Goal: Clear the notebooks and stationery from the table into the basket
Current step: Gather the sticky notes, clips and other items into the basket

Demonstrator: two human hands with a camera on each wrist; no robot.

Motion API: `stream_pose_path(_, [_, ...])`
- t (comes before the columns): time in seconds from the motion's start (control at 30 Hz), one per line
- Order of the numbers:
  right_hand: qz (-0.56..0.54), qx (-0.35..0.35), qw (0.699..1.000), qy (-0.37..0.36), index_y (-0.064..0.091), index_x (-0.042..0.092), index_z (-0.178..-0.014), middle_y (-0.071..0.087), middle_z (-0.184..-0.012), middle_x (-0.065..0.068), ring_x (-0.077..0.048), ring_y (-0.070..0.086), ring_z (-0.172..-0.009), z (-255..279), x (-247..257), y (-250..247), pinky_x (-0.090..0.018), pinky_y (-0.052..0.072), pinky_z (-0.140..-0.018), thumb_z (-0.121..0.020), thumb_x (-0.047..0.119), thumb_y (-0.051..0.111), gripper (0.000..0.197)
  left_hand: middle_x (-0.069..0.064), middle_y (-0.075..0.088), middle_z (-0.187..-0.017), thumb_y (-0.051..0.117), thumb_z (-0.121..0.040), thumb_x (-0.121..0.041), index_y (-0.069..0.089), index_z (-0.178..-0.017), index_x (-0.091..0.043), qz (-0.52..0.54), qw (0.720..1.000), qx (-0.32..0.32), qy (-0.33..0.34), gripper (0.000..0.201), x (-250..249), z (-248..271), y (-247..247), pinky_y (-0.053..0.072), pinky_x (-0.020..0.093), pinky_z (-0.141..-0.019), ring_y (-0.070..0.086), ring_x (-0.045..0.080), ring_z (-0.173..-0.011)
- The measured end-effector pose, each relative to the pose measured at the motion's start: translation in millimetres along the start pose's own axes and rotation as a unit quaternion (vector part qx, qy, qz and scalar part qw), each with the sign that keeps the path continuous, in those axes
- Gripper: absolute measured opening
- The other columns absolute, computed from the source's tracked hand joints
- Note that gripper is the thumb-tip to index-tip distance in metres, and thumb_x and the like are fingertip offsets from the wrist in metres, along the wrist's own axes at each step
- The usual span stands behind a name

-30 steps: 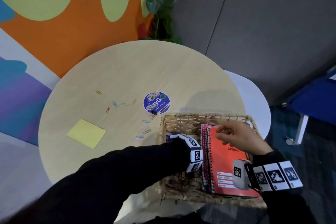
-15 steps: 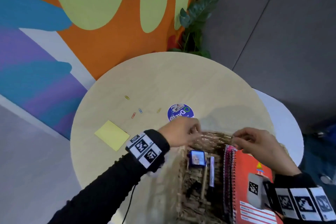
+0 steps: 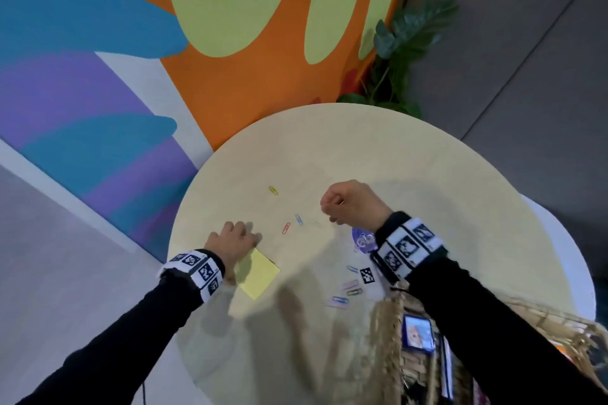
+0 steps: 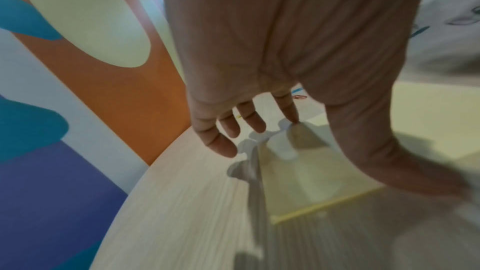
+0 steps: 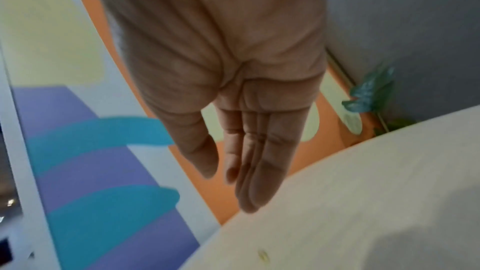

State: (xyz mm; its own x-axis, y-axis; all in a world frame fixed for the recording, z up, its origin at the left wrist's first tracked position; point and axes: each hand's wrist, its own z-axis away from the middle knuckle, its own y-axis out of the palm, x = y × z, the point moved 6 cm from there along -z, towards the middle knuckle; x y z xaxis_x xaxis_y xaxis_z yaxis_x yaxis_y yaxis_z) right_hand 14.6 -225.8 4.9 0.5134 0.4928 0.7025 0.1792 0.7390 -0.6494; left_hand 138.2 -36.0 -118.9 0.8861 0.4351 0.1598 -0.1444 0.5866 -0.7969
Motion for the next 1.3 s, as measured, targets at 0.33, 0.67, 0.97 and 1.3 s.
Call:
stream_pose_path(0.33, [0.201, 0.050, 0.978, 0.025, 0.060, 0.000, -0.114, 0.062, -0.123, -0.015, -0.031, 0.057, -0.114, -141.9, -0.5, 89.5, -0.034, 0.048, -0.097, -0.091, 0.018, 0.054, 0.029, 0.008, 0.046, -0.137, 0.088, -0.055, -0.020, 0.039, -0.132, -0.015, -0.036, 0.997, 0.004, 0.064, 0.092, -4.4, -26.4, -8.3, 0.033, 0.038, -0.102, 0.041, 0.029, -0.126])
stream_pose_path(0.67, [0.234, 0.065, 0.967, 0.083, 0.058, 0.001, -0.098, 0.058, -0.102, -0.023, -0.032, 0.059, -0.115, -208.6, -4.6, 132.0, -0.032, 0.044, -0.080, -0.095, 0.022, 0.052, 0.022, -0.002, 0.064, -0.102, 0.066, -0.081, -0.038, 0.051, -0.097, -0.024, 0.311, 0.948, -0.071, 0.000, 0.025, 29.8, 29.2, -1.4, 0.038, 0.033, -0.072, 0.059, 0.024, -0.102])
stream_pose_path(0.97, [0.237, 0.062, 0.967, 0.066, 0.064, -0.004, -0.099, 0.068, -0.112, -0.021, -0.035, 0.065, -0.103, -190.6, 9.5, 104.5, -0.033, 0.051, -0.081, -0.090, 0.008, 0.052, 0.019, -0.006, 0.061, -0.091, 0.073, -0.073, -0.046, 0.044, -0.109, -0.022, 0.527, 0.843, -0.086, -0.061, 0.052, -3.1, 61.7, 28.5, 0.043, 0.021, -0.063, 0.058, 0.017, -0.083])
stream_pose_path(1.3, [0.127, -0.113, 0.985, -0.006, 0.071, 0.005, -0.083, 0.061, -0.071, 0.001, -0.014, 0.053, -0.067, 11.8, -16.4, -83.9, -0.010, 0.036, -0.056, -0.080, 0.008, 0.065, 0.007, 0.000, 0.053, -0.076, 0.045, -0.098, -0.025, 0.053, -0.098, -0.014, 0.463, 0.861, -0.194, 0.081, 0.013, -88.3, 63.5, -66.9, 0.034, 0.031, -0.066, 0.048, 0.020, -0.072])
